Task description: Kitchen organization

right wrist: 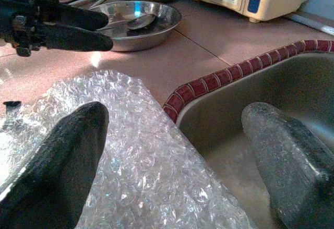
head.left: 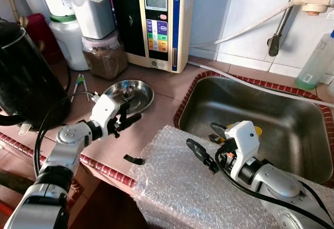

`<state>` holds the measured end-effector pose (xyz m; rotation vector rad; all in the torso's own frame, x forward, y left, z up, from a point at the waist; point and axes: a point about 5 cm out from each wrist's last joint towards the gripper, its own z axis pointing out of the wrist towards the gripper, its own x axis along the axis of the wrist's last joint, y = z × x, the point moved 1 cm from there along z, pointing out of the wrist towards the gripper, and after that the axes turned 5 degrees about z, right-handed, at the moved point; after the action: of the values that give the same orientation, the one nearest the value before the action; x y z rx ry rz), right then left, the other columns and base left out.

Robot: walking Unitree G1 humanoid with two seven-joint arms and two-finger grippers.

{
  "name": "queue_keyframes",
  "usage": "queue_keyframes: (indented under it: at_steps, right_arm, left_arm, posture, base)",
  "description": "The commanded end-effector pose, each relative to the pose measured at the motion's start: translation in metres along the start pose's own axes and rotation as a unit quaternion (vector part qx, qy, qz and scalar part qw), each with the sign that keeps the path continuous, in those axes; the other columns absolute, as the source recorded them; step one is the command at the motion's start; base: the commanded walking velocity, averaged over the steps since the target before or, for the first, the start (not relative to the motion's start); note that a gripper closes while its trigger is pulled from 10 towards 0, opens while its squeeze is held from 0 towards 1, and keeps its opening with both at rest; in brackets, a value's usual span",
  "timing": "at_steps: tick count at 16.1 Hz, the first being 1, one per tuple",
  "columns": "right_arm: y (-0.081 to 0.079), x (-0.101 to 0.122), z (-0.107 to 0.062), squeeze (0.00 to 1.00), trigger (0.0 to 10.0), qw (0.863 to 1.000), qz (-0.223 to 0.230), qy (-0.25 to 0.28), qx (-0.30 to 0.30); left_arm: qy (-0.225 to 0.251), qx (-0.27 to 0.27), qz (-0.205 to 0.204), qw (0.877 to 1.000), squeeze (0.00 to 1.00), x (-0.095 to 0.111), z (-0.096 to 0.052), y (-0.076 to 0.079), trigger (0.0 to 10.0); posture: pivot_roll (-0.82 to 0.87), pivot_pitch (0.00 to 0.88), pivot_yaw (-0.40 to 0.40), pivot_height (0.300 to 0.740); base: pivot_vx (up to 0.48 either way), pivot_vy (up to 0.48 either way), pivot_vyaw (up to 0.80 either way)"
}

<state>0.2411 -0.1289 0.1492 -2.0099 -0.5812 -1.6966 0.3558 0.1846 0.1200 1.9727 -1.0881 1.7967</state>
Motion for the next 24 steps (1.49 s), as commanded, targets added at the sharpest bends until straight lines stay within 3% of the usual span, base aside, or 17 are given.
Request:
queue_keyframes:
  at_steps: [1, 4, 6, 8, 10, 11, 13, 17, 20, 21, 22, 23, 24]
  right_arm:
    - [0.002, 0.004, -0.002, 0.00, 10.0, 1.000, -0.008, 0.004, -0.006]
    - [0.002, 0.004, -0.002, 0.00, 10.0, 1.000, -0.008, 0.005, -0.008]
    - [0.002, 0.004, -0.003, 0.00, 10.0, 1.000, -0.007, 0.004, -0.010]
    - [0.002, 0.004, -0.006, 0.00, 10.0, 1.000, -0.006, 0.003, -0.012]
    - [0.003, 0.003, -0.008, 0.00, 10.0, 1.000, -0.006, 0.001, -0.015]
    - [0.003, 0.002, -0.008, 0.00, 10.0, 1.000, -0.006, 0.000, -0.015]
    - [0.003, 0.002, -0.007, 0.00, 10.0, 1.000, -0.006, 0.000, -0.013]
    - [0.004, 0.003, -0.005, 0.00, 10.0, 1.000, -0.007, 0.001, -0.012]
    - [0.005, 0.003, -0.004, 0.00, 10.0, 1.000, -0.010, 0.001, -0.011]
    - [0.005, 0.004, -0.004, 0.00, 10.0, 1.000, -0.011, 0.001, -0.012]
    - [0.006, 0.004, -0.004, 0.00, 10.0, 1.000, -0.011, 0.001, -0.012]
    - [0.006, 0.003, -0.004, 0.00, 10.0, 1.000, -0.011, 0.001, -0.014]
    - [0.005, 0.002, -0.004, 0.00, 10.0, 1.000, -0.011, 0.000, -0.014]
  left_arm:
    - [-0.006, 0.005, -0.007, 1.000, 0.00, 0.001, 0.001, -0.004, 0.0]
    - [-0.007, -0.008, -0.032, 0.999, 0.00, 0.004, 0.007, -0.002, 0.0]
    - [-0.007, 0.001, -0.020, 1.000, 0.00, 0.006, 0.007, -0.004, 0.0]
    - [0.016, 0.012, 0.051, 0.998, 0.00, 0.017, 0.001, -0.009, 0.0]
    - [0.019, -0.014, 0.072, 0.997, 0.00, 0.020, -0.008, -0.007, 0.0]
    - [0.035, 0.000, 0.081, 0.996, 0.00, 0.025, -0.012, -0.013, 0.0]
    - [0.074, 0.041, 0.086, 0.993, 0.00, 0.038, -0.017, -0.023, 0.0]
    - [0.140, 0.078, 0.084, 0.983, 0.00, 0.054, -0.023, -0.025, 0.0]
    - [0.137, 0.039, 0.089, 0.986, 0.00, 0.056, -0.020, -0.021, 0.0]
    - [0.127, 0.050, 0.084, 0.987, 0.00, 0.052, -0.022, -0.024, 0.0]
    - [0.122, 0.058, 0.082, 0.987, 0.00, 0.049, -0.023, -0.026, 1.9]
    - [0.115, 0.094, 0.051, 0.988, 1.00, 0.039, -0.029, -0.031, 10.0]
    - [0.117, 0.097, 0.051, 0.987, 1.00, 0.036, -0.031, -0.030, 10.0]
  posture:
    - [-0.04, 0.033, 0.075, 0.740]
    - [-0.04, 0.033, 0.077, 0.740]
    - [-0.05, 0.038, 0.079, 0.740]
    - [-0.06, 0.044, 0.079, 0.740]
    - [-0.05, 0.047, 0.076, 0.740]
    - [-0.05, 0.047, 0.074, 0.740]
    - [-0.04, 0.044, 0.072, 0.740]
    - [-0.04, 0.042, 0.067, 0.740]
    - [-0.04, 0.038, 0.064, 0.740]
    - [-0.04, 0.036, 0.066, 0.740]
    - [-0.04, 0.036, 0.066, 0.740]
    - [-0.04, 0.036, 0.068, 0.740]
    - [-0.04, 0.037, 0.069, 0.740]
  base:
    - [0.000, 0.000, 0.00]
    - [0.000, 0.000, 0.00]
    - [0.000, 0.000, 0.00]
    - [0.000, 0.000, 0.00]
    - [0.000, 0.000, 0.00]
    - [0.000, 0.000, 0.00]
    - [0.000, 0.000, 0.00]
    - [0.000, 0.000, 0.00]
    - [0.000, 0.000, 0.00]
    - [0.000, 0.000, 0.00]
    - [0.000, 0.000, 0.00]
    - [0.000, 0.000, 0.00]
    - [0.000, 0.000, 0.00]
